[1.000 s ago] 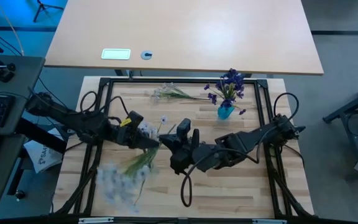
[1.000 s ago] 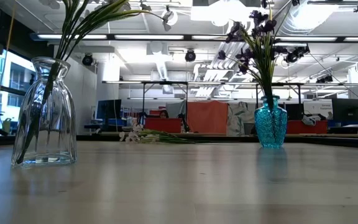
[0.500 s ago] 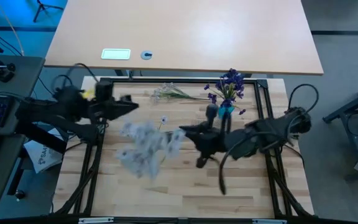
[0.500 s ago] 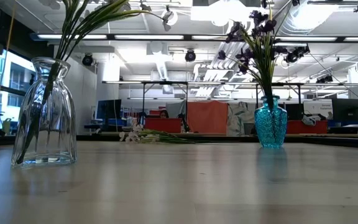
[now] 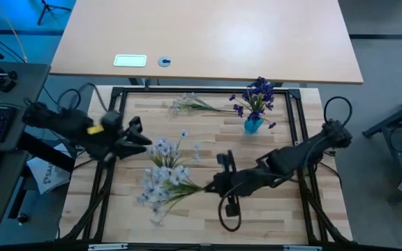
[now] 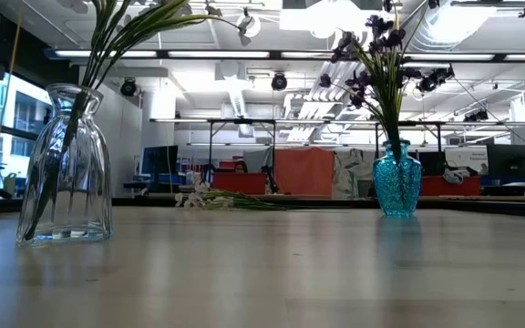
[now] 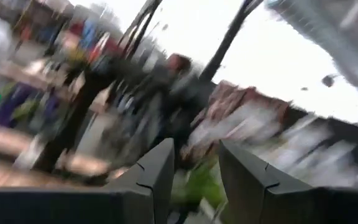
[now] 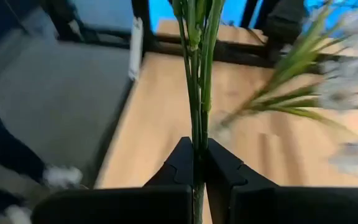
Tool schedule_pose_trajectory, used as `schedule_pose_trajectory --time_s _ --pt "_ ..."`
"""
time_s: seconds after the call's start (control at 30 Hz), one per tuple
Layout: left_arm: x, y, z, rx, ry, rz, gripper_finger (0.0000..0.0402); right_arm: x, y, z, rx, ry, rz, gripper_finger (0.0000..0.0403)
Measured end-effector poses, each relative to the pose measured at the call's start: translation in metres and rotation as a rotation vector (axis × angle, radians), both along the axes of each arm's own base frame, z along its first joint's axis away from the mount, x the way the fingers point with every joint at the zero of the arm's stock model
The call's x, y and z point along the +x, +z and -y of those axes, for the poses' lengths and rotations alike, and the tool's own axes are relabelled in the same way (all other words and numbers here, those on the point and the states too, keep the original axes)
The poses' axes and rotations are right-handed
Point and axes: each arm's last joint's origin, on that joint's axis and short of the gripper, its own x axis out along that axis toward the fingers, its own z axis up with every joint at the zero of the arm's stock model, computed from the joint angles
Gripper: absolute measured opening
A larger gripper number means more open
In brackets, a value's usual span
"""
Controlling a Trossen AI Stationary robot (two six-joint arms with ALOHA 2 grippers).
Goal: Sort flowers into vase by color
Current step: Put the bottom white flowers into the transparent vase
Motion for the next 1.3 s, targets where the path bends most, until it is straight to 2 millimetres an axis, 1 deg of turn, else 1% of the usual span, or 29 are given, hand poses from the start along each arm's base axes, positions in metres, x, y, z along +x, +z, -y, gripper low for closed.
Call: schedule_pose_trajectory --time_s 0.1,0.2,0.27,0.33,0.4,0.47,0.57,0.63,0.73,0.83,0.87,0.93,1.13,1.2,1.3 --pt "-0.014 0.014 0.000 0.036 0.024 0.140 0.0115 0.001 -0.018 -0.005 0.144 0.011 0.123 0.0001" --pt "-0.037 0.030 -0.008 0.105 0.117 0.205 0.0115 0.002 -0.037 -0.007 0.269 0.024 0.286 0.0001" --pt "-0.051 0.038 -0.015 0.152 0.200 0.186 0.0115 0.003 -0.054 -0.007 0.337 0.040 0.395 0.0001" --pt "-0.060 0.041 -0.021 0.184 0.277 0.131 0.0115 0.007 -0.073 -0.002 0.397 0.029 0.501 0.0001" --pt "-0.062 0.036 -0.022 0.210 0.305 0.069 0.0115 0.013 -0.088 0.003 0.470 0.006 0.595 0.0001" --pt "-0.060 0.030 -0.020 0.222 0.283 0.019 0.0115 0.020 -0.104 0.006 0.492 -0.011 0.633 0.0001" --pt "-0.057 0.017 -0.016 0.259 0.198 -0.090 0.0112 0.036 -0.123 0.004 0.454 -0.011 0.626 0.0001" --pt "-0.056 0.005 -0.015 0.261 0.163 -0.203 0.0101 0.048 -0.130 0.003 0.420 0.012 0.629 0.0001" --pt "-0.057 -0.011 -0.014 0.238 0.139 -0.364 0.0065 0.068 -0.138 0.001 0.394 0.089 0.625 0.0005" --pt "-0.057 -0.024 -0.011 0.234 0.114 -0.457 0.0016 0.082 -0.142 0.000 0.404 0.159 0.614 0.0010" --pt "-0.057 -0.030 -0.010 0.227 0.105 -0.472 0.0008 0.085 -0.141 0.002 0.409 0.183 0.615 0.0010" --pt "-0.057 -0.044 -0.007 0.211 0.098 -0.507 0.0009 0.087 -0.138 0.004 0.415 0.227 0.621 0.0009" --pt "-0.056 -0.096 0.003 0.145 0.075 -0.615 0.0001 0.089 -0.136 0.008 0.412 0.229 0.631 0.0005" --pt "-0.058 -0.107 0.005 0.117 0.070 -0.613 0.0001 0.088 -0.136 0.008 0.413 0.233 0.631 0.0005" --pt "-0.061 -0.118 0.007 0.073 0.033 -0.581 0.0000 0.089 -0.136 0.008 0.412 0.232 0.628 0.0005"
